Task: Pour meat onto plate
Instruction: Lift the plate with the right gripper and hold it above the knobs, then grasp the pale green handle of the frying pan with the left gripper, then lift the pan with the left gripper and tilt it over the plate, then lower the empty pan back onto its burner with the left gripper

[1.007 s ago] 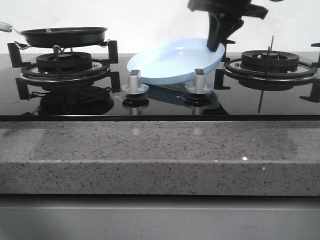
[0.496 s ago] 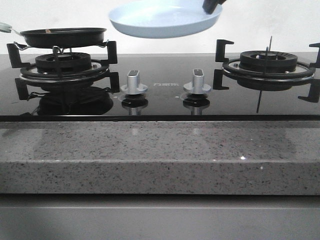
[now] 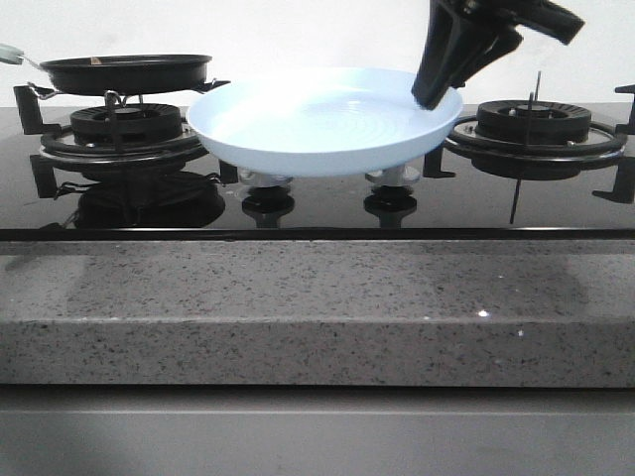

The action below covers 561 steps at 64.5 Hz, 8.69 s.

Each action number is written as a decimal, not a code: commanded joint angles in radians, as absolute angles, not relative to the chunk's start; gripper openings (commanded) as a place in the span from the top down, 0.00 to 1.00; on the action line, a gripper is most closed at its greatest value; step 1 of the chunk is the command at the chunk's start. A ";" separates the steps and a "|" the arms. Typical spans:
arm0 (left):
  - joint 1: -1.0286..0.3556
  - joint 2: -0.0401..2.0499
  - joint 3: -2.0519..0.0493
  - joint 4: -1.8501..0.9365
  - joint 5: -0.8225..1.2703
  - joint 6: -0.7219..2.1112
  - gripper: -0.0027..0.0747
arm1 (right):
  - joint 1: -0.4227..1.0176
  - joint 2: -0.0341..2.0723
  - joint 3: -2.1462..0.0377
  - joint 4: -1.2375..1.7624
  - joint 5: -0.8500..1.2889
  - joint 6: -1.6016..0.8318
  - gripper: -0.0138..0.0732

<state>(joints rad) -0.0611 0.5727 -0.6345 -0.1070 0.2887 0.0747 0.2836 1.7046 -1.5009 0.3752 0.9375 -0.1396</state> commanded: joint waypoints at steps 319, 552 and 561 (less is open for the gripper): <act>-0.653 1.198 -1.334 -0.495 0.288 1.017 0.99 | 0.281 1.645 -1.508 0.415 0.890 -0.150 0.91; 0.328 1.774 -1.287 -1.467 1.165 0.778 0.46 | 0.281 1.645 -1.508 0.415 0.890 -0.150 0.91; 0.328 1.772 -1.287 -1.467 1.194 0.774 0.66 | 0.281 1.645 -1.508 0.415 0.890 -0.150 0.91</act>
<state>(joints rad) 0.3330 1.8288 -1.2581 -1.4079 1.1329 0.7815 0.2836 1.6983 -1.4872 0.3797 0.9257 -0.1431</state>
